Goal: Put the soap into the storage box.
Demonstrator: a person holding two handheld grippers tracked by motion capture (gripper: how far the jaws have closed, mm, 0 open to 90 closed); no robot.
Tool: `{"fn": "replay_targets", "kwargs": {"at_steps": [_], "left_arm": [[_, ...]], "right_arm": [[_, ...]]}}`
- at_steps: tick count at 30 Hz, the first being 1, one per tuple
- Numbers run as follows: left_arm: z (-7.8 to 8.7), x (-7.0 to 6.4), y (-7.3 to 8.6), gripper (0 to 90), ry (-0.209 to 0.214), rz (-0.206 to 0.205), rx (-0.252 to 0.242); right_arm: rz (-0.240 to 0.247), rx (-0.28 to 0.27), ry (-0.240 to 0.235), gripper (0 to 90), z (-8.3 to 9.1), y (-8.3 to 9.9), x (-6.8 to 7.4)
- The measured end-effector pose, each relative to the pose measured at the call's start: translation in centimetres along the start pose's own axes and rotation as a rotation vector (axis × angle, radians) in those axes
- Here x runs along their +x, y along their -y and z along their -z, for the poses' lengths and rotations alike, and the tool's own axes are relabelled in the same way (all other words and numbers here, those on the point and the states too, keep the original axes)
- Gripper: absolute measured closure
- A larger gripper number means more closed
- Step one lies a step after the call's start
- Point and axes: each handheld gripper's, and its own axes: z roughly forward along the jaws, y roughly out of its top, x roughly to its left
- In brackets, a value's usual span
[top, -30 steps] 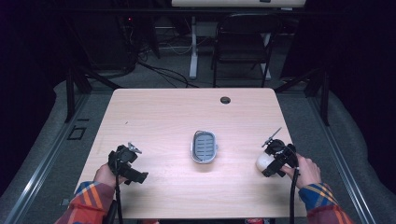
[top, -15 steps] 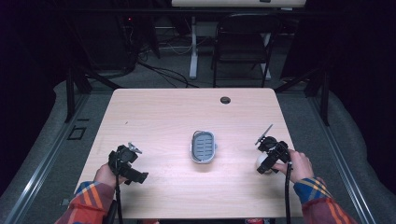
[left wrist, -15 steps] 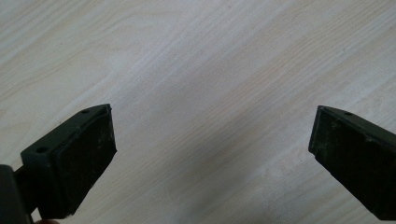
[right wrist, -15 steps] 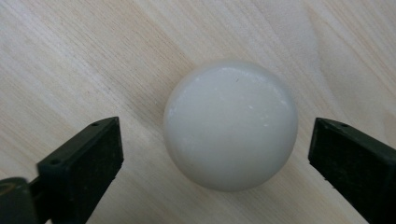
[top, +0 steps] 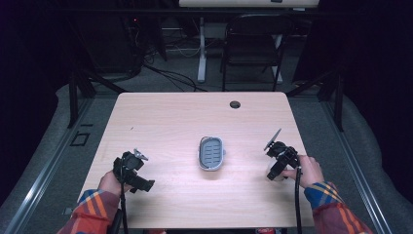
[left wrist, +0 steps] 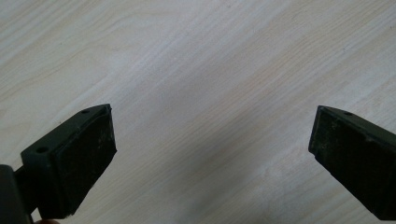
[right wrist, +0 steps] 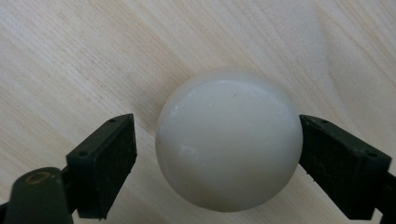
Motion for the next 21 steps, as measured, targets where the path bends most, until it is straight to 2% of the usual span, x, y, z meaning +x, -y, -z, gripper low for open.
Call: {"fn": "replay_targets", "kwargs": {"at_steps": [2, 5, 8, 11, 19, 20, 21], "left_arm": [[0.01, 0.01, 0.00, 0.5, 0.000, -0.001, 0.001], [0.02, 0.02, 0.01, 0.5, 0.000, -0.001, 0.000], [0.03, 0.01, 0.01, 0.5, 0.000, -0.002, 0.001], [0.02, 0.00, 0.00, 0.5, -0.001, -0.003, 0.000], [0.02, 0.00, 0.00, 0.6, -0.001, -0.004, 0.001], [0.02, -0.01, 0.00, 0.6, -0.001, -0.003, 0.000], [0.02, -0.01, 0.00, 0.6, -0.001, -0.003, 0.000]], "right_arm": [[0.009, 0.035, 0.001, 14.3, 0.22, -0.21, -0.10], [-0.001, 0.029, 0.003, 15.1, 0.04, -0.24, -0.05], [0.007, 0.057, 0.007, 15.0, 0.07, -0.39, -0.14], [-0.009, 0.044, 0.009, 16.5, -0.01, -0.31, -0.09], [-0.032, 0.055, 0.022, 23.4, -0.19, -0.31, -0.20], [-0.044, 0.032, 0.024, 24.0, -0.49, -0.19, -0.18], [-0.044, 0.032, 0.024, 24.0, -0.49, -0.19, -0.18]]}}
